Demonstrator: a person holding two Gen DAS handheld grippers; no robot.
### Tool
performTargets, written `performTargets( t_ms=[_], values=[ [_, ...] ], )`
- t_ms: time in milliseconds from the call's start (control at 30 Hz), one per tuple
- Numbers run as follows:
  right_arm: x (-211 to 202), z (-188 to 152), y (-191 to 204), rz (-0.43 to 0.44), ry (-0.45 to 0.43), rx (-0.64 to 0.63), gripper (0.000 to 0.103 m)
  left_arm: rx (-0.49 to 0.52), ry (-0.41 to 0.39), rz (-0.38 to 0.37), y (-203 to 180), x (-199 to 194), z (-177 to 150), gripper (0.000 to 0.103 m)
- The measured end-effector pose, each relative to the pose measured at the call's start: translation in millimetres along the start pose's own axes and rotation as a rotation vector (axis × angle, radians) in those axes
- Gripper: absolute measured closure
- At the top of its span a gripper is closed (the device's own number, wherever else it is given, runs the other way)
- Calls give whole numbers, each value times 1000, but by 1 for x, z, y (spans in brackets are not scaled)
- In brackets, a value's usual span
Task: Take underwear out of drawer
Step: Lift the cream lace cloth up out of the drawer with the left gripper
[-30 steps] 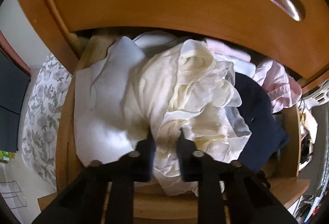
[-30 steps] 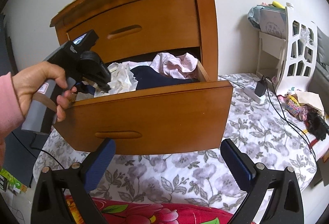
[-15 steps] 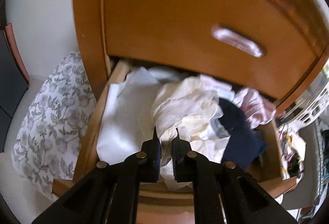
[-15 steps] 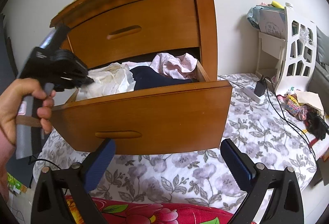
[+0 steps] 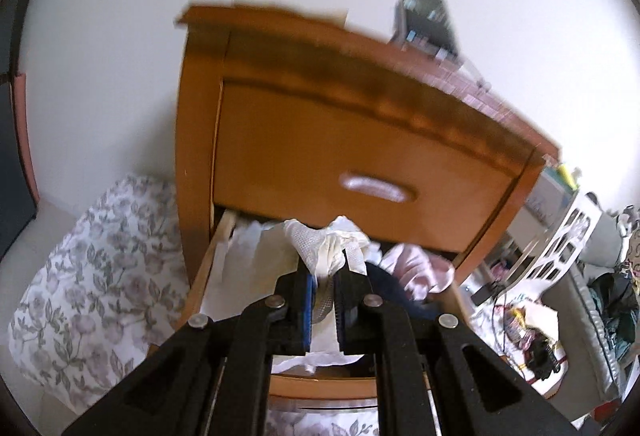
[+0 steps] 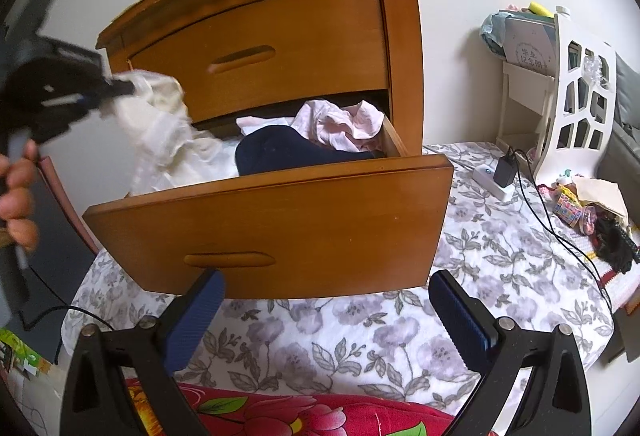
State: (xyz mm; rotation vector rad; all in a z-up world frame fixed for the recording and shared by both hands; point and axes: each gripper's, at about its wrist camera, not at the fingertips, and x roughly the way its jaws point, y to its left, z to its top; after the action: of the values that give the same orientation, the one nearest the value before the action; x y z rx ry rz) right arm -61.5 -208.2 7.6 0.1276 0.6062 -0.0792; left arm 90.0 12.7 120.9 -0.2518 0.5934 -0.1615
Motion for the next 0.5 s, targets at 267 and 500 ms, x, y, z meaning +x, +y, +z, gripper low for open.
performTargets(
  t_ms=[267,500],
  values=[
    [0,0,-1,-7,3,4,0,7,-147,-47,-1,-70,3,94],
    [-1,-1,1,-20,-1,-4,0,43,-226,-65,-10,-121,10,94]
  ],
)
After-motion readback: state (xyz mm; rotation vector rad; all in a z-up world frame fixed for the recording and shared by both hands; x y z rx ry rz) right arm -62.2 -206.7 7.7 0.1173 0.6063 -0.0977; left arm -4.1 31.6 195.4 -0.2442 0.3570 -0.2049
